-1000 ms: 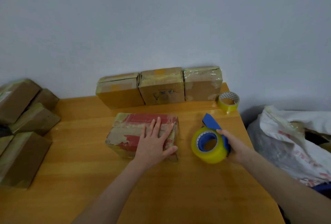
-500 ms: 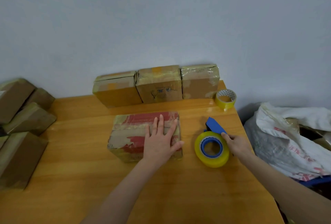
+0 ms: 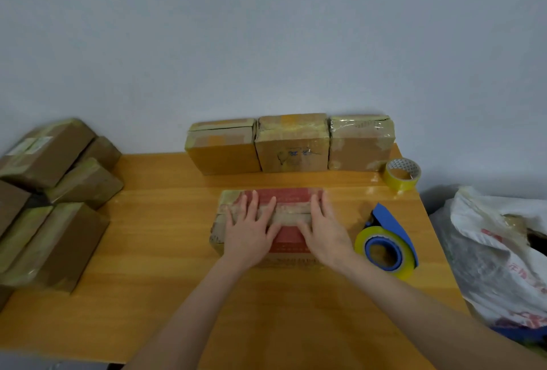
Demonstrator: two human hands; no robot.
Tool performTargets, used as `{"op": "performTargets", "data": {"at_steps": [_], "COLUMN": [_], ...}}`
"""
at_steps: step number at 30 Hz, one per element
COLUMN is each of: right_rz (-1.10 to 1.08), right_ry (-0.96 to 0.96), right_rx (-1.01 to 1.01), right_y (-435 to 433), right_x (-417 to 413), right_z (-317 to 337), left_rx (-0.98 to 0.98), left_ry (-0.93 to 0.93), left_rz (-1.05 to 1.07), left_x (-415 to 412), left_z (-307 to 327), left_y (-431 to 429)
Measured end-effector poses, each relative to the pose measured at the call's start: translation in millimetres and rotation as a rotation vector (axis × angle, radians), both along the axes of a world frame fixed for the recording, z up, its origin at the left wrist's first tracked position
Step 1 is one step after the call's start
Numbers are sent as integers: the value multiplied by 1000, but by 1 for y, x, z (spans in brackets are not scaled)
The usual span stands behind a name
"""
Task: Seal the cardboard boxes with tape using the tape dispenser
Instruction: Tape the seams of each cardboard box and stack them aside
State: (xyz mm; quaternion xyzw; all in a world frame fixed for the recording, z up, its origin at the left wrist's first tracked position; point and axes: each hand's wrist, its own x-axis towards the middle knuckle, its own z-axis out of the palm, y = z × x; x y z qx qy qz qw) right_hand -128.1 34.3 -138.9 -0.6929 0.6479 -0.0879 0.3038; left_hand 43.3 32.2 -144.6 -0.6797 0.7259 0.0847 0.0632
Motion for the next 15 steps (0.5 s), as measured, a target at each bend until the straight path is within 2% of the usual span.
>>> {"op": "performTargets", "data": {"at_steps": [4,7,11,15], "right_rz": [-19,-25,-86,-160], "right_ry": [45,84,79,68], "right_rx": [31,42,29,72], "right_y": [1,-4,-14,-26], "right_x": [8,5,1,-1], "right_z": [-5,-1,-1,-3], "left_rx": [-9,-47,-17,-24], "left_ry": [2,37,236,335], "left_rz": [-16,115,348,387], "left_x": [7,29,46,52], "left_z": [-4,-3,2,-3], "left_y": [-1,1,-3,-9]}}
